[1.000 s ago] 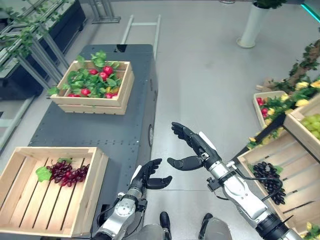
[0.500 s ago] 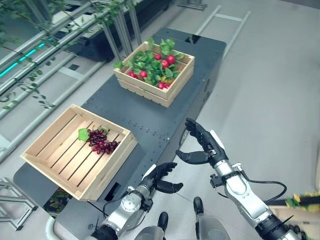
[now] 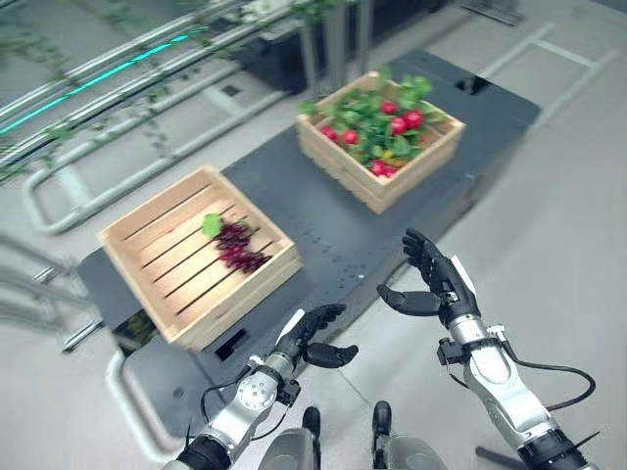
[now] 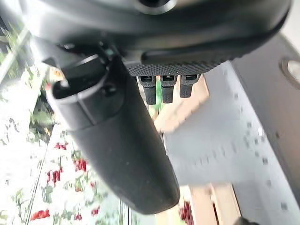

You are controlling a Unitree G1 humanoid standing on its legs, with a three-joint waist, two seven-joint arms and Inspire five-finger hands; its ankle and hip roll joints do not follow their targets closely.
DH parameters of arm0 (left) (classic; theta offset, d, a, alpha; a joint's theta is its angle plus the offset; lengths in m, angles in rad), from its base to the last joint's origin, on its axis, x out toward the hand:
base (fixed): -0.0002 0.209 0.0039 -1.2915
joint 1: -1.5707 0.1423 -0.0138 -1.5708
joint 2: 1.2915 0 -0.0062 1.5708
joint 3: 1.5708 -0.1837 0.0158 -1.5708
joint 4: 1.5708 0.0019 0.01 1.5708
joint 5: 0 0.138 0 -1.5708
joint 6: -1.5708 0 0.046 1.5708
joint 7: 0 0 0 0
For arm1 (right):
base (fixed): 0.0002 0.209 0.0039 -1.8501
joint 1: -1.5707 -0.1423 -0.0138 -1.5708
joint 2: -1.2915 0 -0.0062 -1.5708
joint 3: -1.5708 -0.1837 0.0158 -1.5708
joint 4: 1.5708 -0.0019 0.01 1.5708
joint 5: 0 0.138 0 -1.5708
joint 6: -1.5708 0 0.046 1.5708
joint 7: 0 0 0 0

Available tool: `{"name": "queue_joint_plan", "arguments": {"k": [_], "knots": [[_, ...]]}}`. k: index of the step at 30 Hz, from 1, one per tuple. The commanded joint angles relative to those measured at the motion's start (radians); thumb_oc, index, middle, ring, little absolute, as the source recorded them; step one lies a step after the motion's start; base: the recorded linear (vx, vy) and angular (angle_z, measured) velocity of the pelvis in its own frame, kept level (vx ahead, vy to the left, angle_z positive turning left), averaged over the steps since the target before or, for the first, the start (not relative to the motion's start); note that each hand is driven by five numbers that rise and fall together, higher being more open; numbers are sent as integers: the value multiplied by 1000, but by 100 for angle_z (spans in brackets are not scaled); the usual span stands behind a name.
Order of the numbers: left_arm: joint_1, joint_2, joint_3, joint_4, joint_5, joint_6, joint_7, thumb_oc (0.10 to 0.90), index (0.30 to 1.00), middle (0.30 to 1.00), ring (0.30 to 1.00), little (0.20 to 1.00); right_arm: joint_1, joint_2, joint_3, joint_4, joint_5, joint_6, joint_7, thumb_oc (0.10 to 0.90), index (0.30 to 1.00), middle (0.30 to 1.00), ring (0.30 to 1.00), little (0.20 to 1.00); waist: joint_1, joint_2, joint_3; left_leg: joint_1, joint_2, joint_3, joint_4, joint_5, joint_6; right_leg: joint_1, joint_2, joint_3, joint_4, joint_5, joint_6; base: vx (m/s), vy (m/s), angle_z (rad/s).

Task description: Pick up the fruits from the basket on one side to the basket on the other side

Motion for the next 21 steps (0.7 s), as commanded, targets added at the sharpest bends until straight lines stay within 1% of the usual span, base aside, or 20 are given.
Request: {"name": "queue_joint_plan", "arguments": {"k": [1,2,3,6,7,8,9,10,11,12,13,14,15,16,17,18,19,20,21], "knots": [[-29,19,31,-128,16,-133,67,800,900,900,900,900,-47,-15,-22,-105,-10,-152,-69,800,900,900,900,900,19,-10,-23,35,-6,-62,-80,42,60,-8,-45,49,122,-56,36,117,182,22],[-29,23,40,-136,13,-132,68,800,900,900,900,900,-41,-11,-25,-105,-13,-156,-69,800,900,900,900,900,20,-10,-27,47,-8,-57,-89,38,64,-9,-47,46,122,-57,38,164,172,-11],[-34,32,67,-166,12,-132,83,800,900,900,900,900,-22,-1,-32,-110,-28,-153,-68,800,900,900,900,900,21,-11,-37,74,-7,-37,-103,28,71,-7,-55,31,121,-59,44,169,167,-14],[-25,49,115,-240,23,-118,111,800,900,900,900,900,-11,16,-36,-101,-30,-146,-69,800,900,900,900,900,38,-14,-42,81,-28,-56,-98,9,88,-6,-68,26,143,-70,51,117,140,0],[-18,65,146,-301,40,-105,132,800,900,900,900,900,-3,25,-43,-104,-27,-149,-74,800,900,900,900,900,50,-13,-38,71,-32,-53,-87,3,98,-19,-76,4,212,-103,49,82,163,4],[-14,72,158,-312,49,-111,137,800,900,900,900,900,0,30,-46,-102,-30,-154,-74,800,900,900,900,900,52,-11,-32,71,-33,-48,-83,4,104,-41,-83,-3,271,-103,57,44,151,1],[-10,77,171,-324,64,-120,149,800,900,900,900,900,3,35,-47,-107,-34,-156,-74,800,900,900,900,900,52,-10,-22,71,-37,-49,-79,4,111,-80,-93,3,345,-85,68,37,109,5],[-2,89,206,-352,85,-129,172,800,900,900,900,900,17,42,-51,-124,-39,-158,-68,800,900,900,900,900,47,-12,4,81,-43,-56,-75,0,120,-140,-98,36,421,-56,81,71,63,-1],[3,98,227,-365,97,-130,185,800,900,900,900,900,26,43,-55,-131,-42,-156,-57,800,900,900,900,900,44,-12,16,89,-40,-61,-75,-3,121,-153,-96,51,421,-51,80,84,-9,10],[-1,106,242,-373,100,-131,192,800,900,900,900,900,25,40,-57,-140,-39,-150,-55,800,900,900,900,900,38,-15,24,87,-41,-70,-69,-5,120,-159,-88,81,360,-43,80,30,-110,11],[-26,115,251,-371,119,-150,228,800,900,900,900,900,4,32,-53,-137,-34,-153,-60,800,900,900,900,900,25,-23,38,78,-45,-78,-58,-23,119,-164,-69,127,221,4,86,-20,-112,18],[-44,124,249,-369,123,-154,237,800,900,900,900,900,-4,33,-55,-133,-39,-153,-69,800,900,900,900,900,22,-21,39,66,-45,-81,-59,-24,123,-163,-59,141,211,-4,78,-20,-115,30],[-72,131,250,-362,147,-150,274,800,900,900,900,900,-30,30,-49,-111,-48,-134,-70,800,900,900,900,900,17,-19,44,44,-44,-90,-57,-20,130,-173,-35,159,216,-24,62,20,-65,58],[-82,128,256,-369,163,-142,302,800,900,900,900,900,-46,28,-42,-111,-43,-122,-70,800,900,900,900,900,17,-18,46,39,-43,-92,-65,-10,127,-171,-33,160,197,-18,62,49,-58,66],[-84,130,262,-376,164,-137,307,800,900,900,900,900,-46,26,-42,-116,-47,-119,-73,800,900,900,900,900,18,-19,44,37,-41,-90,-70,-8,124,-163,-34,154,184,-17,61,106,-36,67],[-90,140,282,-375,189,-162,336,800,900,900,900,900,-47,11,-49,-121,-62,-117,-75,800,900,900,900,900,21,-23,40,29,-36,-87,-83,5,115,-144,-33,135,147,-13,56,92,-25,38],[-93,143,286,-374,199,-172,345,800,900,900,900,900,-48,8,-53,-121,-59,-118,-73,800,900,900,900,900,21,-23,40,26,-34,-88,-86,9,113,-141,-32,133,140,-12,55,93,-26,18],[-111,155,297,-381,226,-190,381,800,900,900,900,900,-59,0,-62,-108,-56,-128,-74,800,900,900,900,900,22,-24,43,17,-32,-96,-97,18,105,-136,-27,129,121,-11,50,21,-7,-4],[-131,166,308,-391,235,-190,402,800,900,900,900,900,-73,-10,-68,-104,-57,-128,-75,800,900,900,900,900,25,-24,46,13,-31,-99,-106,24,100,-136,-25,122,116,-14,50,14,3,-7]]}}
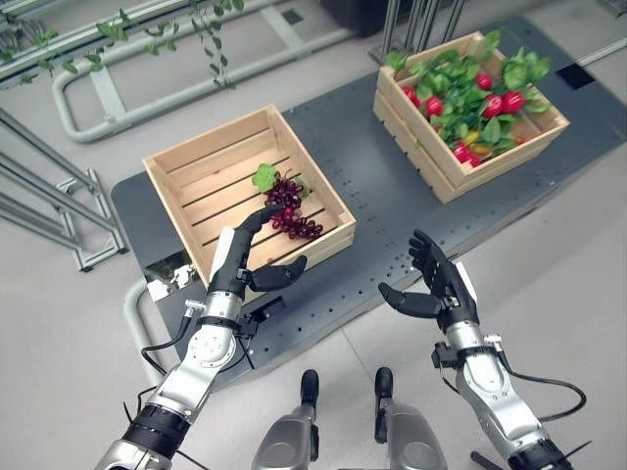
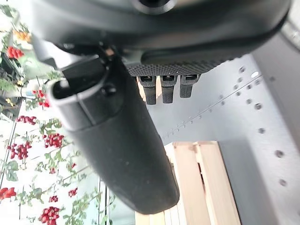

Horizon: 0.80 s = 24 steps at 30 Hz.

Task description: Pick up the fruits from the basket on one side to the basket on the other side

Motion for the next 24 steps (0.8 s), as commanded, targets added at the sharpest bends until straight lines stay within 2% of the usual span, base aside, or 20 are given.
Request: {"name": "queue_joint_plan", "arguments": {"k": [1,4,7,10,11,12,14,15,18,19,24], "knots": [[-109,15,69,-122,101,-149,123,800,900,900,900,900,-92,-55,-57,-84,-48,-101,-40,800,900,900,900,900,-15,3,-45,-51,21,-11,57,-53,-4,37,6,-52,-14,-5,-47,5,21,-4],[-161,42,114,-135,132,-146,200,800,900,900,900,900,-129,-78,-72,-97,-50,-77,-40,800,900,900,900,900,-17,8,-33,-53,23,-25,38,-43,-13,37,8,-68,-20,-12,-51,19,32,2],[-210,76,136,-89,211,-51,267,800,900,900,900,900,-176,-92,-68,-96,-55,-65,-25,800,900,900,900,900,-23,16,-27,-49,24,-27,24,-39,-20,38,7,-73,-24,-18,-53,29,92,7],[-274,127,128,31,166,29,261,800,900,900,900,900,-229,-122,-65,-109,-57,-52,-12,800,900,900,900,900,-36,24,-19,-57,23,-21,26,-40,-25,29,7,-69,-23,-25,-55,5,90,1],[-277,128,127,32,165,28,262,800,900,900,900,900,-230,-122,-65,-109,-57,-52,-12,800,900,900,900,900,-36,24,-18,-57,23,-21,27,-40,-25,28,7,-69,-23,-26,-55,-21,125,-1],[-330,149,98,134,185,65,281,800,900,900,900,900,-273,-137,-58,-106,-65,-42,-20,800,900,900,900,900,-48,32,-7,-69,21,-14,38,-43,-28,16,4,-66,-9,-34,-57,-15,107,-2],[-371,164,75,175,194,88,282,800,900,900,900,900,-296,-147,-52,-103,-56,-28,-19,800,900,900,900,900,-54,35,2,-79,18,-14,50,-45,-30,7,1,-63,1,-39,-59,-26,140,-2],[-425,178,56,227,174,120,291,800,900,900,900,900,-320,-159,-45,-87,-47,-27,-4,800,900,900,900,900,-64,39,21,-102,14,-11,73,-50,-31,-15,-3,-55,21,-45,-63,-42,153,-5],[-460,178,70,276,134,110,326,800,900,900,900,900,-335,-168,-36,-74,-52,-39,3,800,900,900,900,900,-71,39,43,-123,11,-1,98,-57,-28,-36,-6,-47,40,-51,-64,-32,95,-3],[-473,178,69,296,147,110,337,800,900,900,900,900,-342,-168,-33,-70,-55,-41,3,800,900,900,900,900,-74,38,49,-130,10,3,106,-60,-28,-43,-6,-45,47,-54,-64,-39,76,-3],[-616,241,-6,403,269,201,372,800,900,900,900,900,-419,-194,-15,-50,-55,-23,-11,800,900,900,900,900,-94,30,104,-198,6,26,182,-76,-31,-110,-8,-36,105,-63,-68,-76,76,-5]]}}
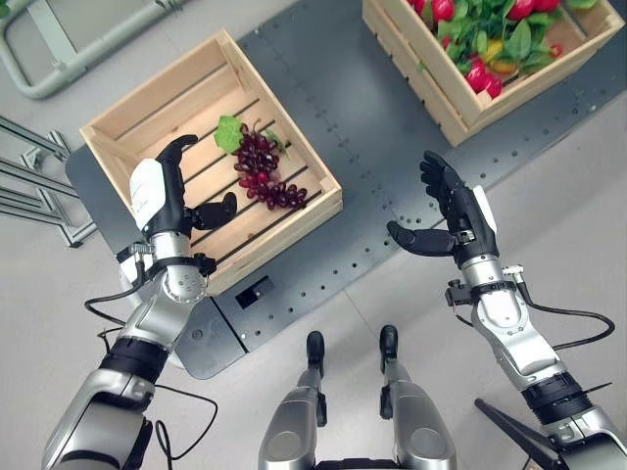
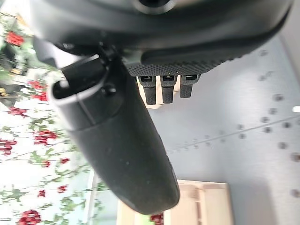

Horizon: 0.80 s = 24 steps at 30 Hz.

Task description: Pick up the fruits from the basket on one side to the basket on the other side

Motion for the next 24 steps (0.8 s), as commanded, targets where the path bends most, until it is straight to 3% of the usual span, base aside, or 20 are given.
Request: {"name": "queue_joint_plan", "arguments": {"k": [1,7,16,20,24], "knots": [[-179,121,11,17,139,16,109,800,900,900,900,900,-97,-42,-16,-83,-32,-79,-14,800,900,900,900,900,-34,-33,-14,-104,-16,18,204,-82,-6,-57,-39,-19,216,-121,-45,-77,68,-12],[-286,219,-146,45,365,116,29,800,900,900,900,900,-116,-75,-12,-72,-36,-102,-2,800,900,900,900,900,-50,-41,14,-160,-14,46,231,-84,-1,-117,-35,-14,234,-113,-41,-34,57,-6],[-424,294,-307,74,592,65,0,800,900,900,900,900,-163,-114,6,-54,-28,-111,18,800,900,900,900,900,-59,-42,14,-220,-14,72,236,-78,-3,-180,-36,-21,231,-98,-36,-8,51,-2],[-480,324,-382,85,649,94,-122,800,900,900,900,900,-184,-142,6,-57,-8,-99,19,800,900,900,900,900,-61,-45,14,-257,-14,82,259,-81,-4,-216,-40,-27,244,-95,-31,2,37,-2],[-508,341,-415,107,648,121,-152,800,900,900,900,900,-188,-151,7,-63,4,-89,16,800,900,900,900,900,-63,-45,14,-283,-12,86,276,-85,-2,-243,-43,-27,254,-92,-29,8,26,1]]}}
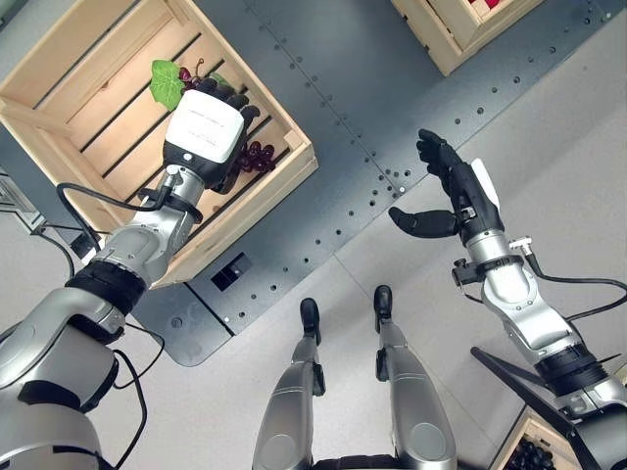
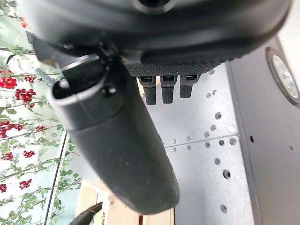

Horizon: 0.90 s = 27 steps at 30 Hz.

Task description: Pick up the fruits from the basket on one side to the basket on the other side

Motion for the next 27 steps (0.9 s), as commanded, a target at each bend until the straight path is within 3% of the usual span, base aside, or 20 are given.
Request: {"name": "queue_joint_plan", "arguments": {"k": [1,4,11,16,22,24,27], "knots": [[-126,125,61,18,50,54,34,800,900,900,900,900,-59,-50,-43,-106,1,-88,7,800,900,900,900,900,-12,-38,-10,-101,-7,51,209,-89,-5,-36,-32,-21,154,-90,-17,7,38,3],[-156,135,44,31,97,47,6,800,900,900,900,900,-56,-57,-44,-106,-1,-89,11,800,900,900,900,900,-14,-37,-10,-111,-7,57,207,-88,-4,-48,-31,-21,153,-87,-16,4,23,1],[-197,138,-6,71,103,98,-73,800,900,900,900,900,-82,-72,-48,-101,1,-99,-19,800,900,900,900,900,-18,-46,-10,-150,-5,66,217,-86,-5,-85,-28,-22,149,-73,-12,0,6,1],[-231,126,-11,116,86,178,-45,800,900,900,900,900,-98,-80,-53,-117,16,-99,-33,800,900,900,900,900,-21,-59,-10,-194,-5,73,232,-88,-3,-129,-24,-19,155,-67,-10,-3,31,0],[-287,104,-16,145,142,158,77,800,900,900,900,900,-110,-76,-63,-123,1,-94,-53,800,900,900,900,900,-28,-75,-10,-242,-7,79,254,-94,-3,-177,-21,-15,160,-56,-8,-10,35,1],[-305,95,-13,152,171,120,120,800,900,900,900,900,-113,-76,-65,-122,-6,-102,-57,800,900,900,900,900,-31,-80,-10,-262,-6,84,265,-99,0,-197,-21,-12,163,-51,-7,-17,47,4],[-307,97,-20,148,189,89,94,800,900,900,900,900,-112,-77,-70,-128,-9,-108,-48,800,900,900,900,900,-33,-83,-10,-284,-8,85,282,-105,1,-221,-20,-7,169,-44,-3,-12,59,2]]}}
